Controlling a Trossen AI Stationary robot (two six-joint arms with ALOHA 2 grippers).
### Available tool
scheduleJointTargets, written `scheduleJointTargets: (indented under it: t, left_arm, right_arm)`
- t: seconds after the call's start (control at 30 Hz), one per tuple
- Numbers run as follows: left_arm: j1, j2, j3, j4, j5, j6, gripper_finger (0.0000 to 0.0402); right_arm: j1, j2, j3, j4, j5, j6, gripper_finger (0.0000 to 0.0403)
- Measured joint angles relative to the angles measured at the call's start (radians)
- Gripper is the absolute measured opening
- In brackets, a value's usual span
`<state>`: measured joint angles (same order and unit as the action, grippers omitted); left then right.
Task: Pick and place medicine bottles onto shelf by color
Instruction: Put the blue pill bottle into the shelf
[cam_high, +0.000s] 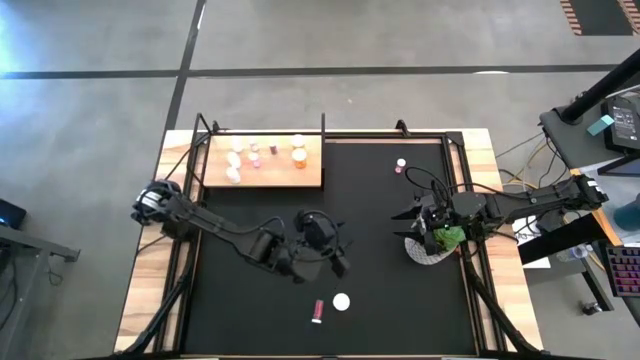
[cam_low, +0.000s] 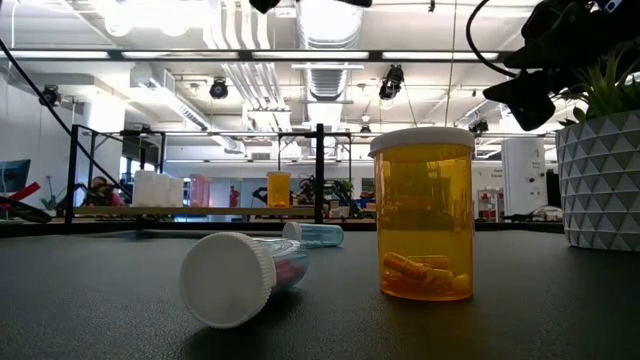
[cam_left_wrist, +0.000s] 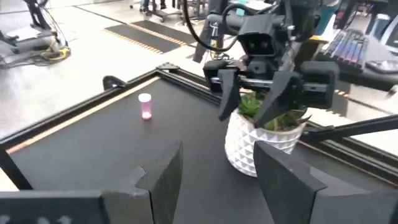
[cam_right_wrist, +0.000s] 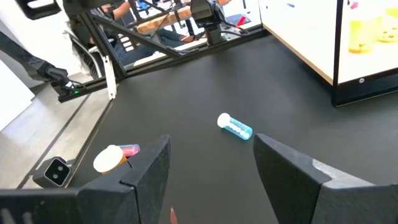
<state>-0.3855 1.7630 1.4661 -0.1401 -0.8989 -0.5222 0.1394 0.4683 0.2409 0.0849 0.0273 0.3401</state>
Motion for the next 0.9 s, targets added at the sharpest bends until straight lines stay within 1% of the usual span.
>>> scheduleJointTargets:
  t: [0.07,0.17,0.3,0.4,0.5,0.57,0.77,0.9]
  left_arm:
    - [0.008,0.0,-0.017,-0.003,-0.001,0.002,0.0191]
    - [0.013,0.0,-0.065,-0.008,-0.001,0.002,0.022]
    - [0.01,0.0,-0.161,-0.009,0.0,0.004,0.0266]
    - [0.009,0.0,-0.242,0.001,0.0,-0.02,0.0287]
    - [0.009,0.0,-0.314,0.02,0.001,-0.128,0.0294]
    - [0.005,0.0,-0.357,0.048,0.0,-0.17,0.0295]
    - [-0.006,0.0,-0.49,0.149,0.004,-0.18,0.0295]
    - [-0.007,0.002,-0.575,0.267,0.005,-0.18,0.0295]
  right_arm:
    - [0.0,0.0,0.0,0.0,0.0,0.0,0.0219]
    - [0.0,0.0,0.0,0.0,0.0,0.0,0.0219]
    - [0.0,0.0,0.0,0.0,0.0,0.0,0.0219]
    - [0.0,0.0,0.0,0.0,0.0,0.0,0.0219]
    - [0.0,0.0,0.0,0.0,0.0,0.0,0.0219]
    - [0.0,0.0,0.0,0.0,0.0,0.0,0.0219]
    - [0.0,0.0,0.0,0.0,0.0,0.0,0.0219]
    - [0.0,0.0,0.0,0.0,0.0,0.0,0.0219]
